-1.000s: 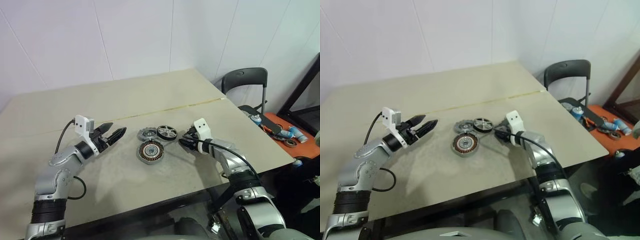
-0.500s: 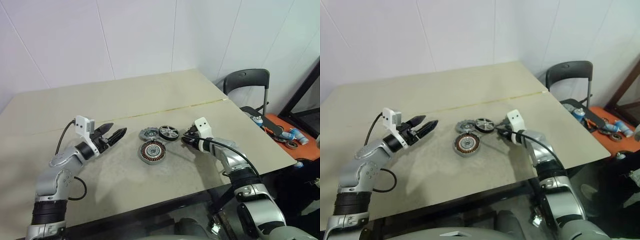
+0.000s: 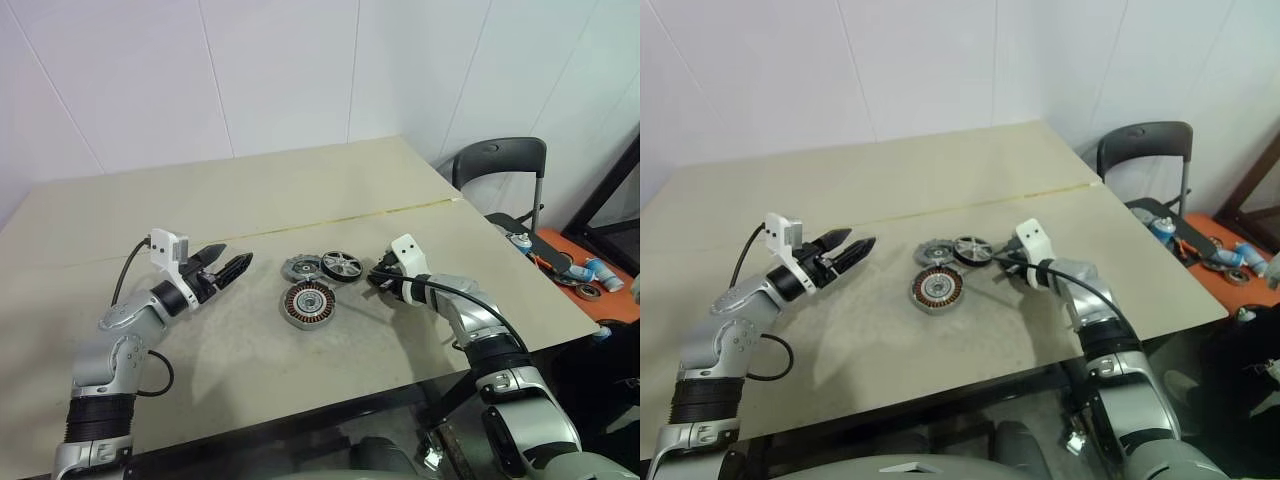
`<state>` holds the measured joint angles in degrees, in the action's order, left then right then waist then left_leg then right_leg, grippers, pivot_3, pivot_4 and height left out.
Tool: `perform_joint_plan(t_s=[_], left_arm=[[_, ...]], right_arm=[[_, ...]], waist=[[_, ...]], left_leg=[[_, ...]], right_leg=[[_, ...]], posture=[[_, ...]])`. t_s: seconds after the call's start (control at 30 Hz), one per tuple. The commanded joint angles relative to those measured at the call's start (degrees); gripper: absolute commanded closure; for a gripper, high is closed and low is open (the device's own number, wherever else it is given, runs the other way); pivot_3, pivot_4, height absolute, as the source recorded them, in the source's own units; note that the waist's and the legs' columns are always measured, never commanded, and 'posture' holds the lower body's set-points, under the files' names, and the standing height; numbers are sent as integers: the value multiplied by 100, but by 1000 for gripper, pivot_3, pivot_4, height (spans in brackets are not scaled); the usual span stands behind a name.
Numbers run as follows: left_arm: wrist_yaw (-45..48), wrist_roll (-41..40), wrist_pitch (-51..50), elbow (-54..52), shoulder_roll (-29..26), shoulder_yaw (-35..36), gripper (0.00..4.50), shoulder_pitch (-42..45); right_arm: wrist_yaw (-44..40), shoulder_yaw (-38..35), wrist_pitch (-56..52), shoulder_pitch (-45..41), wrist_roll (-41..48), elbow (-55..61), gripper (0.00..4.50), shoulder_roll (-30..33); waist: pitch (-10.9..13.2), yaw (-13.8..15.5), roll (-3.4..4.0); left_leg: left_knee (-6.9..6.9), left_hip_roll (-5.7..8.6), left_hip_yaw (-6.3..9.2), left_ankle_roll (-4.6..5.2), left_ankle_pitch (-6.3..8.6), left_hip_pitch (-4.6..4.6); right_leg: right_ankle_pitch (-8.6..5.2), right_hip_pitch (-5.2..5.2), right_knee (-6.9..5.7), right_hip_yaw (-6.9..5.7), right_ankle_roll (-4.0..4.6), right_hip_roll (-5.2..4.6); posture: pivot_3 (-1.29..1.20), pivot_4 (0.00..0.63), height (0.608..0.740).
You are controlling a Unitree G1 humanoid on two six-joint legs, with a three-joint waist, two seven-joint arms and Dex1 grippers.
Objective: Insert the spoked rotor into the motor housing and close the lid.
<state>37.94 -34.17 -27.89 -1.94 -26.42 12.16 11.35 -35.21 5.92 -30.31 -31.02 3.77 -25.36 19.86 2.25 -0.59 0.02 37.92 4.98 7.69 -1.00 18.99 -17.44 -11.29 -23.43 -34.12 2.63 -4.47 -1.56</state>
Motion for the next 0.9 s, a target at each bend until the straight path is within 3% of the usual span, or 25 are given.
perform_joint_plan(t_s=[0.03, 0.3, 0.5, 0.57, 0.73, 0.9], left_arm=[[17, 62, 129, -109, -43, 64, 403, 100], [12, 90, 120, -156, -2, 56, 403, 67], [44, 84, 108, -133, 9, 68, 403, 92], [55, 86, 101, -125, 8, 72, 403, 98], [79, 99, 89, -84, 2, 72, 403, 149], [76, 120, 101, -66, 27, 49, 403, 167]], right_arm=[[-84, -94, -330, 124, 65, -42, 3793, 159], [-123, -329, -711, 46, 408, 262, 3793, 97], [-1106, -669, -1464, 92, 1640, 1787, 3793, 197], [-1255, -564, -1570, 98, 1746, 2118, 3793, 334], [-1721, 113, -1727, 105, 1748, 2860, 3793, 759], [-1736, 993, -961, -108, 1018, 2646, 3793, 844]], waist=[[1, 4, 1], [2, 9, 3], [12, -20, 15], [12, -21, 16], [13, 4, 15], [14, -12, 13]], left_leg=[[0, 1, 0, 1, 1, 0], [-7, 5, 1, 18, 13, -6], [-10, 6, -2, 18, 12, -67], [-5, 5, -6, 15, 10, -102], [-13, 5, -7, 17, 12, -105], [-13, 5, -8, 17, 12, -104]], right_leg=[[-1, 0, 0, 0, -1, 0], [-5, -5, 4, -1, -25, -8], [-2, -79, -4, 3, -28, -9], [14, -124, -13, 9, -5, -8], [13, -125, -2, 7, -5, -10], [12, -123, -2, 5, -7, -10]], posture=[[0, 0, 740], [0, 0, 740], [0, 0, 740], [0, 0, 740], [0, 0, 740], [0, 0, 740]])
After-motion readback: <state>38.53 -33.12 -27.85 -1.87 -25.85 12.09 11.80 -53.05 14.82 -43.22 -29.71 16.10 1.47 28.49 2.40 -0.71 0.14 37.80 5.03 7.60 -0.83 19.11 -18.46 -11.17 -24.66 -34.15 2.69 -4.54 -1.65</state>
